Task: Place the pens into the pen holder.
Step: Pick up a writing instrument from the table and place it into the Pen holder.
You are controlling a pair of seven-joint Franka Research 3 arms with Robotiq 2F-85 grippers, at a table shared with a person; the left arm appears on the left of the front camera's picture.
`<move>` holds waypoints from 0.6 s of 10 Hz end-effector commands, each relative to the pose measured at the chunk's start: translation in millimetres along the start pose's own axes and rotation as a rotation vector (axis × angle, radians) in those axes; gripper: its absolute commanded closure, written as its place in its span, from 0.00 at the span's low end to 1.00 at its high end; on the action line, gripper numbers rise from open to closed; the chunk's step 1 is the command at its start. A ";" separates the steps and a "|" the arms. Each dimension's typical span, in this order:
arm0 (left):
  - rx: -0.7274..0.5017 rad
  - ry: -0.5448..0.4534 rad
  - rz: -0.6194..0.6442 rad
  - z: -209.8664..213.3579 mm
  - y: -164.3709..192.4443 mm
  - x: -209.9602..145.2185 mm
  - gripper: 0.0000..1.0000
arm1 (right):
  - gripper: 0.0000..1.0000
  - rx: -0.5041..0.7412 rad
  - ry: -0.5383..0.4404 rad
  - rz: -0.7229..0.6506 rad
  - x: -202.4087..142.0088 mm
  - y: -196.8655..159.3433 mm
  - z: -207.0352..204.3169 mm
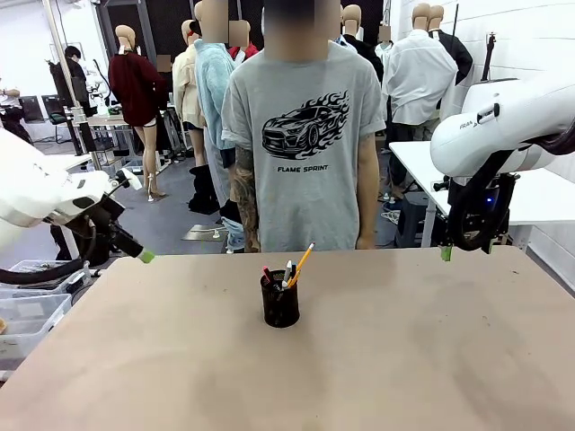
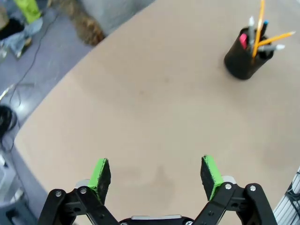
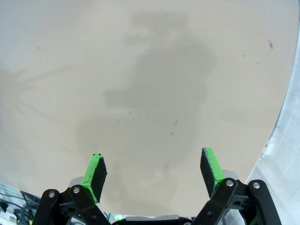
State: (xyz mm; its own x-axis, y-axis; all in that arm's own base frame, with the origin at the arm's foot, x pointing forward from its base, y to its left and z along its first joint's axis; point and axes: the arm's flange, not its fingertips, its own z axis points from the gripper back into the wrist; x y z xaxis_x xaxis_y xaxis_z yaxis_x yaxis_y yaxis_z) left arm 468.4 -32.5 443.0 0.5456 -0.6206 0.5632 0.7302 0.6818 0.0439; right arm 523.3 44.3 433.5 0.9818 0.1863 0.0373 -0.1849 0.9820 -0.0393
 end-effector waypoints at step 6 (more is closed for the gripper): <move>0.052 0.143 0.015 11.6 -2.2 -2.8 0.00 | 0.00 -0.001 0.005 0.000 -0.1 -0.1 -0.3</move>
State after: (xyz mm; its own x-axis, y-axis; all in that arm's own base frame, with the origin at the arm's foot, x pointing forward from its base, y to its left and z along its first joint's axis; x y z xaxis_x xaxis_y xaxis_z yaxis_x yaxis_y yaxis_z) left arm 458.1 -29.8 454.0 0.6164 -0.6603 0.4290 0.7044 0.7059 0.0746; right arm 523.3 44.3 433.5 0.9818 0.1863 0.0373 -0.1848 0.9820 -0.0393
